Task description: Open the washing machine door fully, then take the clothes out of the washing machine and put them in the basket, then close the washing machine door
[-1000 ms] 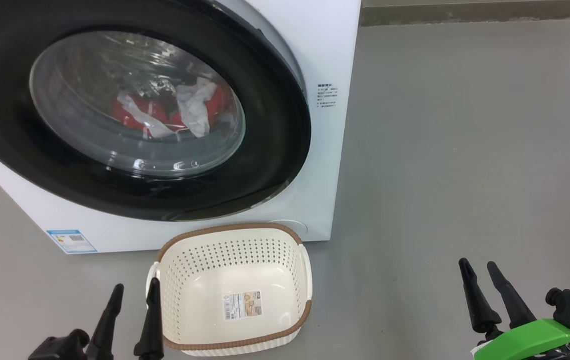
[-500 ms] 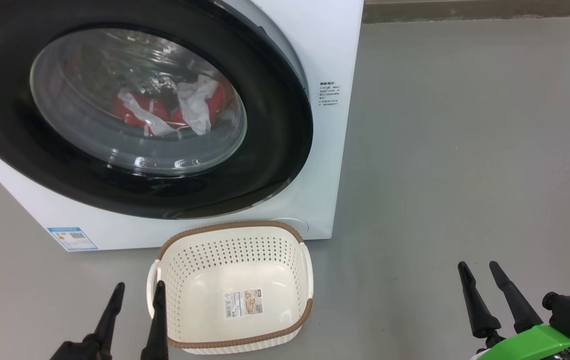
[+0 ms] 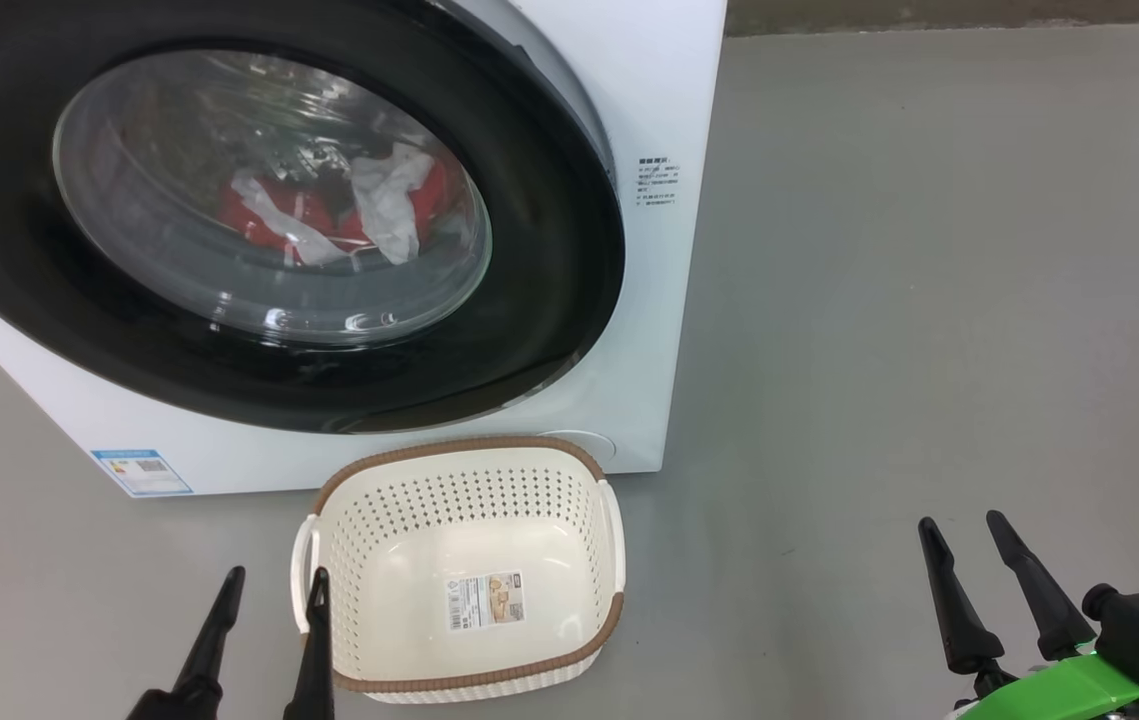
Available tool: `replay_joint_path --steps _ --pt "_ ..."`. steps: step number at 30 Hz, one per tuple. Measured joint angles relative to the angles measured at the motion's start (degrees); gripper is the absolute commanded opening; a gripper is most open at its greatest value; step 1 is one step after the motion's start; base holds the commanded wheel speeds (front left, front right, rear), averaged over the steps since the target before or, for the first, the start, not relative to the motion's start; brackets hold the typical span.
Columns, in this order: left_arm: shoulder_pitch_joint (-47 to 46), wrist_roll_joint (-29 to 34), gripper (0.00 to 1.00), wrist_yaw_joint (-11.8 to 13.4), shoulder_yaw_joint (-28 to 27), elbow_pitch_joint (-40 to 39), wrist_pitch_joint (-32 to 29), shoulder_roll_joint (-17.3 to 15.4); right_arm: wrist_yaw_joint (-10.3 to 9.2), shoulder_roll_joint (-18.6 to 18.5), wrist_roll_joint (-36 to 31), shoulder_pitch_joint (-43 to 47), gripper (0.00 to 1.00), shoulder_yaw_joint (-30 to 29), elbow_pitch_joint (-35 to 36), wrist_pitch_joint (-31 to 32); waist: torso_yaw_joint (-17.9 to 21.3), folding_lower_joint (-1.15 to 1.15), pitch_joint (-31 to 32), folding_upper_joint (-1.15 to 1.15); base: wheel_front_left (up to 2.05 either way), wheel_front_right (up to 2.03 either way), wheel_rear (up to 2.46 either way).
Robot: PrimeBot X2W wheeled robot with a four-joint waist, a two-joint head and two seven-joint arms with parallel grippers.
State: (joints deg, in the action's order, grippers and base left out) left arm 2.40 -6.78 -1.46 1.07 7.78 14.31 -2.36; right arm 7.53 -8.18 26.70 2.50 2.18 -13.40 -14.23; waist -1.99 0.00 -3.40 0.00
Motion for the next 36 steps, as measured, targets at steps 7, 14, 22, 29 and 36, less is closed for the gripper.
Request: replay_joint_path --steps 7,14,22,29,36 --pt "0.0 0.1 1.00 0.0 -0.6 0.2 0.0 0.0 0.00 0.8 -0.1 1.2 1.00 -1.9 0.4 -0.2 0.3 0.00 0.0 0.00 0.00 0.00 0.00" --pt "0.0 -0.5 1.00 -0.2 -0.8 1.2 0.0 0.0 0.00 1.1 -0.1 2.0 1.00 -3.3 0.9 -0.2 0.5 0.00 0.0 0.00 0.00 0.00 0.00" --pt "0.0 -0.8 1.00 -0.7 -0.8 1.5 0.0 0.0 0.00 1.4 -0.5 2.1 1.00 -3.6 1.9 -0.2 0.5 0.00 -0.6 0.00 0.00 0.00 0.00" --pt "-0.3 -0.8 1.00 -0.7 -0.5 0.9 0.0 0.0 0.00 1.4 1.2 1.4 0.00 -2.9 4.4 -0.3 0.1 0.00 -1.6 0.00 0.00 0.00 0.00" --pt "-1.8 -1.4 1.00 -0.7 0.3 -1.2 0.0 0.0 0.00 1.8 5.7 -6.7 0.00 -1.8 5.9 -0.4 -0.4 0.00 -3.7 0.00 0.00 0.00 0.00"
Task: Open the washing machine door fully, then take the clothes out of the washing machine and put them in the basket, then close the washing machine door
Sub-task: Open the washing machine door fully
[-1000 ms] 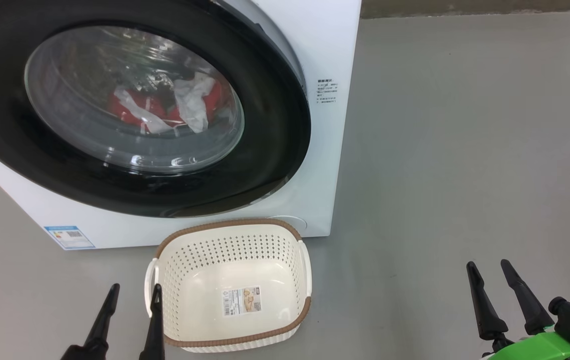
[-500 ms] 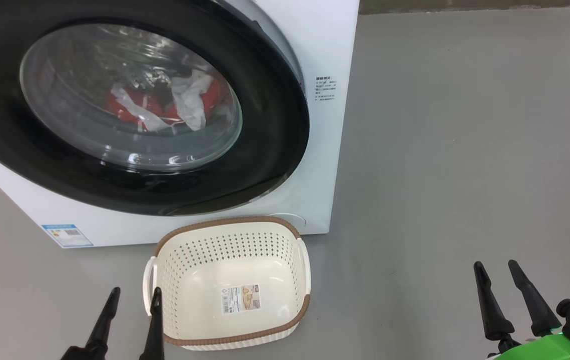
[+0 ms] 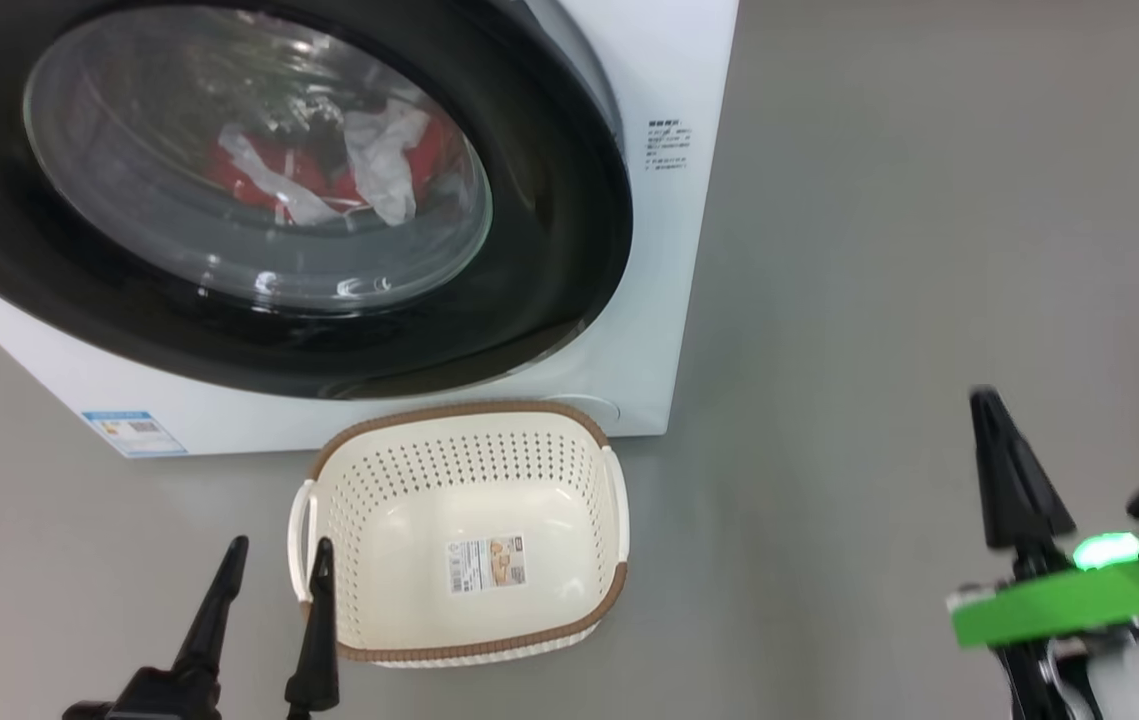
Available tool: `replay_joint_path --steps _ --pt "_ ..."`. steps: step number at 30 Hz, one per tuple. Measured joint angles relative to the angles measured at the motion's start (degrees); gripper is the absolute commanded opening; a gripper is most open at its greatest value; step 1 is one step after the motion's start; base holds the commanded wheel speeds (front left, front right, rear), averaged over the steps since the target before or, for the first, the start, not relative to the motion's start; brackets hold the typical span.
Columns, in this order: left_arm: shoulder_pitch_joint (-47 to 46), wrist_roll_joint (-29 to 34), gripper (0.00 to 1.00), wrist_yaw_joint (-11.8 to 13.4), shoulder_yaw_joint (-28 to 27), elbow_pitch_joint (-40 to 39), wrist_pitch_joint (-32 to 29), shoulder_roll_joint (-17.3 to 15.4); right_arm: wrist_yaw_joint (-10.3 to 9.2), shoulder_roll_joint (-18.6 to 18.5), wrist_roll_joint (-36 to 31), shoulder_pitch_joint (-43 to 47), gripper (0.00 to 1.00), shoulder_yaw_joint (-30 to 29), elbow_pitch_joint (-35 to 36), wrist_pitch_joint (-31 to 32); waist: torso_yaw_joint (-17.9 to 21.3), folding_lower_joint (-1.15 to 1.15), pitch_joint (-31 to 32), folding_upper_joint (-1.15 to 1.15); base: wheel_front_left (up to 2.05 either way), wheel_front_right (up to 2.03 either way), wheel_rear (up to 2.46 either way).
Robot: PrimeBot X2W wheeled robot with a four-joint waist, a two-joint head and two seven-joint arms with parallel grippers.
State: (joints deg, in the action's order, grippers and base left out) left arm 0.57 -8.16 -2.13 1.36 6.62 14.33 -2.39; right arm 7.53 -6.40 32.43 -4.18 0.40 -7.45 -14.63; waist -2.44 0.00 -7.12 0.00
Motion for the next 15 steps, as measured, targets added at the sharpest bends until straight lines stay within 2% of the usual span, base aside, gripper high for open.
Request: replay_joint_path --steps 6,13,15 --pt "-1.8 -0.5 1.00 0.0 1.7 -0.7 0.1 0.0 0.00 -0.4 4.0 -9.7 0.00 3.5 -0.7 0.0 -0.9 0.00 -2.0 0.00 0.00 0.00 0.00" --pt "-3.8 -0.6 1.00 0.0 4.0 -1.5 0.1 0.0 0.00 -3.1 8.2 -21.4 0.00 8.7 -3.8 0.0 -2.7 0.00 -4.5 0.00 0.00 0.00 0.00" --pt "-4.6 -0.6 1.00 0.0 4.4 -1.6 0.1 0.0 0.00 -3.9 11.5 -24.3 0.00 10.4 -5.1 0.0 -3.4 0.00 -5.3 0.00 0.00 0.00 0.00"
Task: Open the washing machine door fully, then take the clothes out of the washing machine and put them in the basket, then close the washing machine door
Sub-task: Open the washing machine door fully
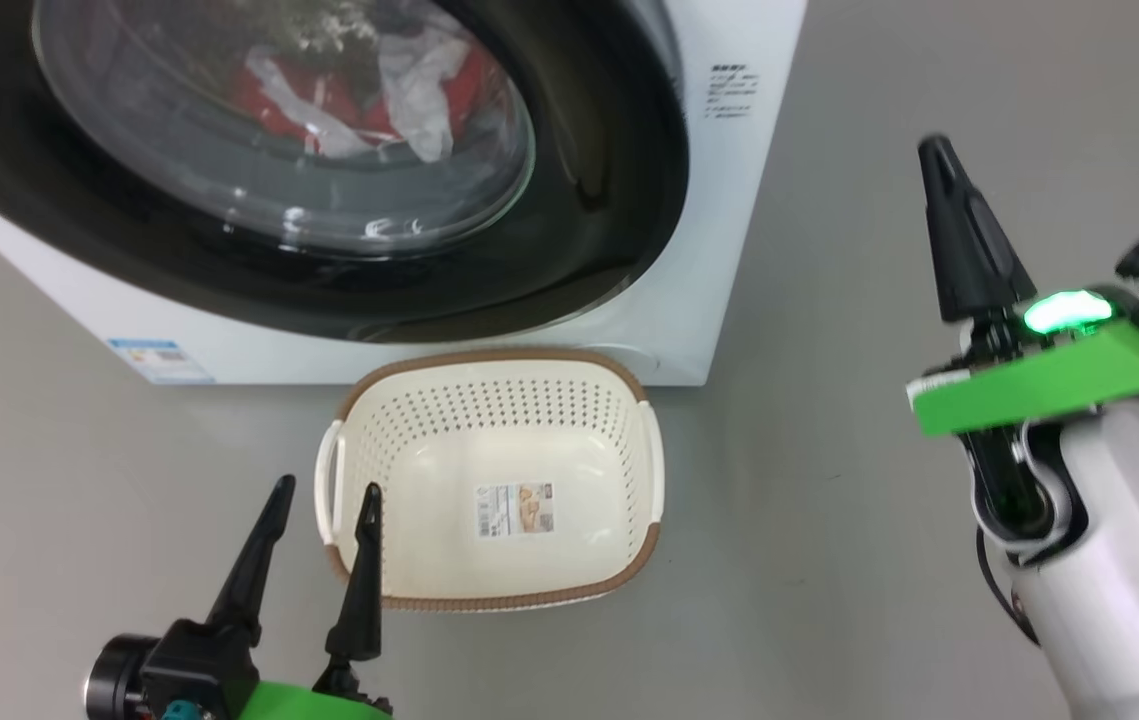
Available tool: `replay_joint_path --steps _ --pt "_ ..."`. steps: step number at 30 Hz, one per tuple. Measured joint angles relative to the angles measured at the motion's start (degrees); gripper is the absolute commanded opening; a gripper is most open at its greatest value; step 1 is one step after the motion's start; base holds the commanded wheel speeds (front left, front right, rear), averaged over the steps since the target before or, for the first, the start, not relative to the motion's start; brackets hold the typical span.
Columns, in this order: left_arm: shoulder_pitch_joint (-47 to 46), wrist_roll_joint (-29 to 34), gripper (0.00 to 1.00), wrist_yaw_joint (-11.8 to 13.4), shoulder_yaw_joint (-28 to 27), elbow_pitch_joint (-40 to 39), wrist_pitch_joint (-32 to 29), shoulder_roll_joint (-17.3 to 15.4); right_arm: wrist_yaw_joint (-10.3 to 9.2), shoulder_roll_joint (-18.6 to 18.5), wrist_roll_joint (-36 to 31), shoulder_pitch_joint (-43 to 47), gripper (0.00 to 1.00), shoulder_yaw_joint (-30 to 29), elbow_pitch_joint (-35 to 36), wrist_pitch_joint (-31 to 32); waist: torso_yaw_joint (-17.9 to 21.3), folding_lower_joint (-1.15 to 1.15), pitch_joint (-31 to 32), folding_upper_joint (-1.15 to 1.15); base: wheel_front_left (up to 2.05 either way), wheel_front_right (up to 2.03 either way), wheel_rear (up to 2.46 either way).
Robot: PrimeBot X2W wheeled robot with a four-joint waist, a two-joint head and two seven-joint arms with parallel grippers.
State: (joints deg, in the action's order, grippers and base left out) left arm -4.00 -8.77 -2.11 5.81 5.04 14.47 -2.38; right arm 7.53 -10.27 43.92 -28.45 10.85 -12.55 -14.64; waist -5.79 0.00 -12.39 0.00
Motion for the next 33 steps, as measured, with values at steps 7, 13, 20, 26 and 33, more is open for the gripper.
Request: replay_joint_path --steps 7,13,20,26,33 --pt "-1.6 -0.7 1.00 0.0 1.1 0.1 0.0 0.0 0.00 -4.7 10.8 -7.8 0.00 8.1 -4.5 0.0 -1.9 0.00 -2.4 0.00 0.00 0.00 0.00" --pt "-3.3 -1.5 1.00 0.0 2.1 1.0 0.0 0.0 0.00 -8.9 19.9 -16.2 0.00 15.3 -8.2 0.0 -3.4 0.00 -5.0 0.00 0.00 0.00 0.00" --pt "-5.7 -2.0 1.00 0.0 3.6 1.4 0.0 0.1 0.00 -12.0 33.7 -22.9 0.00 20.9 -7.2 5.9 -4.8 0.00 -8.0 0.00 0.00 0.00 0.00" --pt "-7.6 -2.7 1.00 0.0 4.8 1.9 0.0 0.1 0.00 -13.9 44.7 -26.0 0.00 21.4 -3.9 13.2 -5.8 0.00 -10.3 0.00 0.00 0.00 0.00" --pt "-8.3 -3.0 1.00 0.0 5.5 1.8 0.0 0.1 0.00 -14.6 51.0 -28.5 0.00 19.1 -4.6 22.0 -6.7 0.00 -12.2 0.00 0.00 0.00 0.00"
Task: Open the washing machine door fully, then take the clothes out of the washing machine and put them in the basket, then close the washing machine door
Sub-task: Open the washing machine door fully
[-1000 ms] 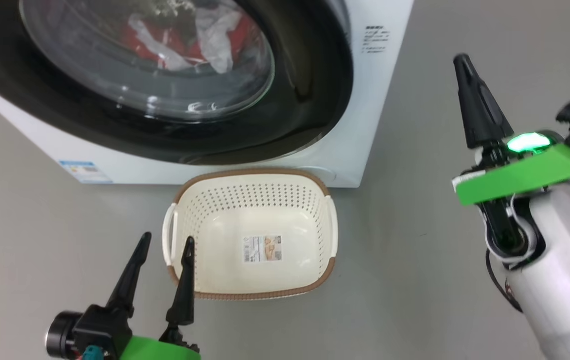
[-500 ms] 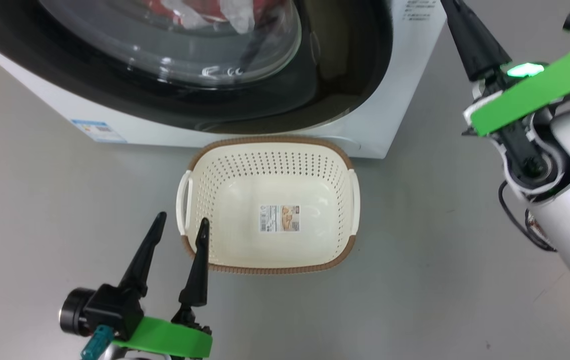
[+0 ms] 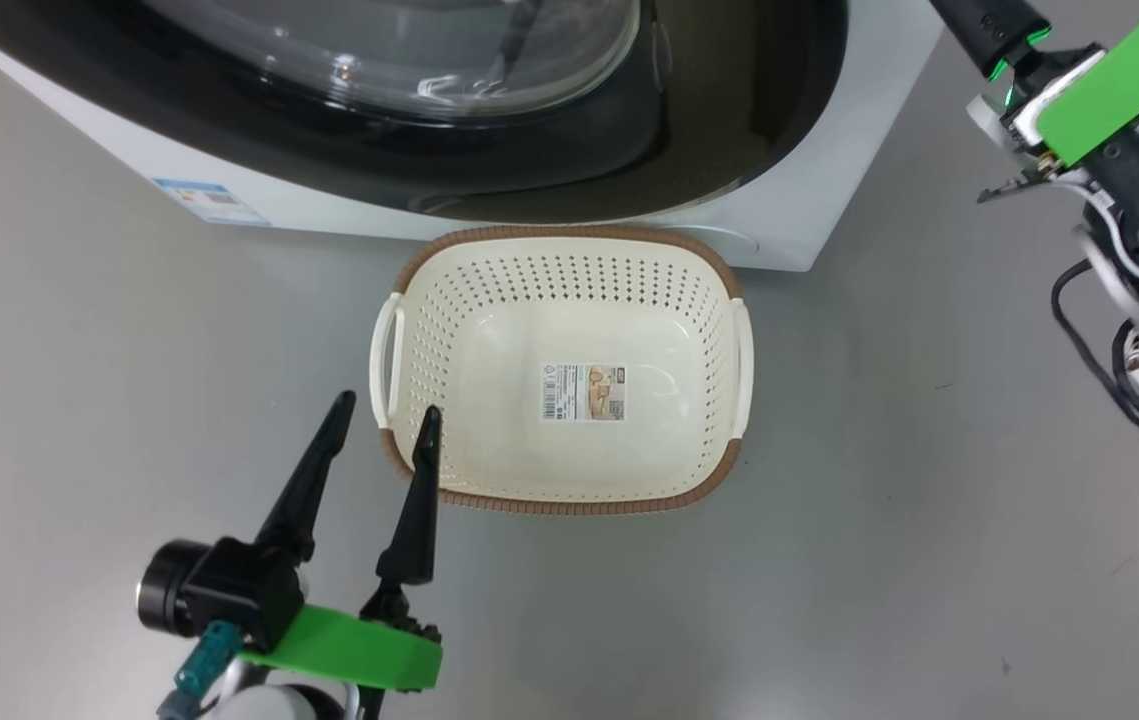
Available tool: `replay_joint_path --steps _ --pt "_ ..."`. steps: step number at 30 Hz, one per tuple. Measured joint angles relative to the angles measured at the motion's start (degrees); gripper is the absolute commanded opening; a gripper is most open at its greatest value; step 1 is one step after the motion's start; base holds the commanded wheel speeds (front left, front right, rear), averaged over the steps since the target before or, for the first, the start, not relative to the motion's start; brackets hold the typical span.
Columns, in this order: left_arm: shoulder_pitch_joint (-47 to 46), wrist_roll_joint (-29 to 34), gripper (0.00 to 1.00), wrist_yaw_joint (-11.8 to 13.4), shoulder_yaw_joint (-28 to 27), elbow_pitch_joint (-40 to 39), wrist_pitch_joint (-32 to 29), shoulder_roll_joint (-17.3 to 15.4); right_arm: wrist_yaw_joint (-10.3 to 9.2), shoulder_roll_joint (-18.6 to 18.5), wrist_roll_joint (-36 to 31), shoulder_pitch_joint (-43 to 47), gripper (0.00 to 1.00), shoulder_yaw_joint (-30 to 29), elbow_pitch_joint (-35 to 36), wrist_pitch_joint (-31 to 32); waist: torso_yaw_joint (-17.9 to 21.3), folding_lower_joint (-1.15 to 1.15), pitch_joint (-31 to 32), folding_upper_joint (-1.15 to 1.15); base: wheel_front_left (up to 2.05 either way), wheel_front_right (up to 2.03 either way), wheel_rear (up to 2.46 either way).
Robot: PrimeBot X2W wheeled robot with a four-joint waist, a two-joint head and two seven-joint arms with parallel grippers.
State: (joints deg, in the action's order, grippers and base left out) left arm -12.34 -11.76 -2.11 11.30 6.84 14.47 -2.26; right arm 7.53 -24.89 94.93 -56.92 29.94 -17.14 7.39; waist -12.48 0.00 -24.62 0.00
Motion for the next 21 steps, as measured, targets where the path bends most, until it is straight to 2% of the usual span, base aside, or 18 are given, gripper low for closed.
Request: replay_joint_path --steps 9,21 --pt "-1.2 -0.4 1.00 0.1 0.6 -0.2 0.0 0.0 -0.01 1.3 1.5 -2.3 0.00 -1.8 -4.2 9.2 -0.8 0.00 -1.5 0.00 0.00 0.00 0.00" --pt "-2.2 -1.6 1.00 0.2 1.6 -0.3 0.0 0.0 -0.01 3.3 0.4 -3.8 0.00 -5.2 -9.0 12.9 -2.1 0.00 -2.4 0.00 0.00 0.00 0.00"
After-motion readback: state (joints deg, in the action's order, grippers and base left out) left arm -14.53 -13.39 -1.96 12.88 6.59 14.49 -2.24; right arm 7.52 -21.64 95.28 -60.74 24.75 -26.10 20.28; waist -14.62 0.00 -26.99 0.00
